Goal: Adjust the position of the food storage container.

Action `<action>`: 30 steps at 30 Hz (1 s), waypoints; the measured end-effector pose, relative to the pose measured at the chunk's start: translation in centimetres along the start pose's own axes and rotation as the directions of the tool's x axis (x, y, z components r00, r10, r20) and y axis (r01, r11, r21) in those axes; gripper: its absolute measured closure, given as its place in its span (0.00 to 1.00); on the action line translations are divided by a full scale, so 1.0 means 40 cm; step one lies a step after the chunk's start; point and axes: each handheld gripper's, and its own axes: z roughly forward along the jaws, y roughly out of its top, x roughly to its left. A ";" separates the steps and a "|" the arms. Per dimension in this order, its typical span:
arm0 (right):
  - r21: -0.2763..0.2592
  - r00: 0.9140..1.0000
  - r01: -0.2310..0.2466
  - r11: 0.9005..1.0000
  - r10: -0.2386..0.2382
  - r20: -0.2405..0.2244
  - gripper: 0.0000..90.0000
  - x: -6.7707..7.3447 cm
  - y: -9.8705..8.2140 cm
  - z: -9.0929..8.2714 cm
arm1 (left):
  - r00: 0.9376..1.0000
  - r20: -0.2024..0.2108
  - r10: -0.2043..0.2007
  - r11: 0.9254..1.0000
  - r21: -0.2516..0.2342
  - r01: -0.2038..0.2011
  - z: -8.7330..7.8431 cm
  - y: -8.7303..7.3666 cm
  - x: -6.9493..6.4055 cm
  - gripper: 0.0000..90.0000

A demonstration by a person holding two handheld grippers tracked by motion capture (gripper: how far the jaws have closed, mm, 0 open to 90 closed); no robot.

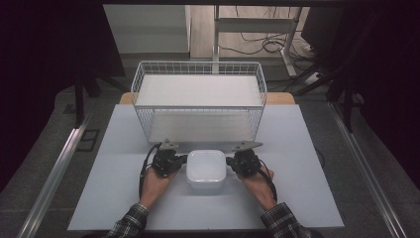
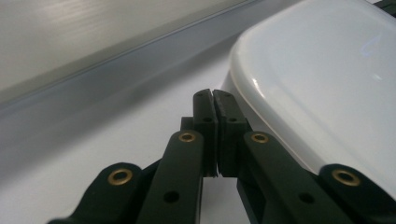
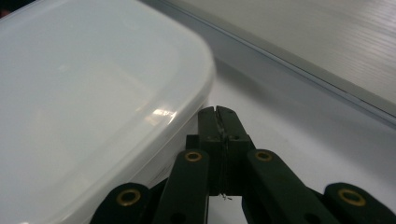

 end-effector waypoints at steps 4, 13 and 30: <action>0.013 1.000 -0.015 1.000 0.015 -0.014 0.99 -0.006 0.000 0.008 | 1.000 -0.003 0.006 1.000 0.017 -0.006 -0.004 -0.011 -0.012 1.00; 0.041 1.000 -0.003 0.999 0.004 -0.014 0.98 0.031 -0.015 -0.021 | 1.000 0.005 0.019 0.999 0.045 -0.019 -0.026 -0.031 -0.041 0.96; -0.018 1.000 -0.006 1.000 0.006 -0.016 0.21 -0.006 -0.094 -0.150 | 0.998 0.011 0.068 0.998 0.004 -0.068 -0.172 -0.117 -0.030 0.13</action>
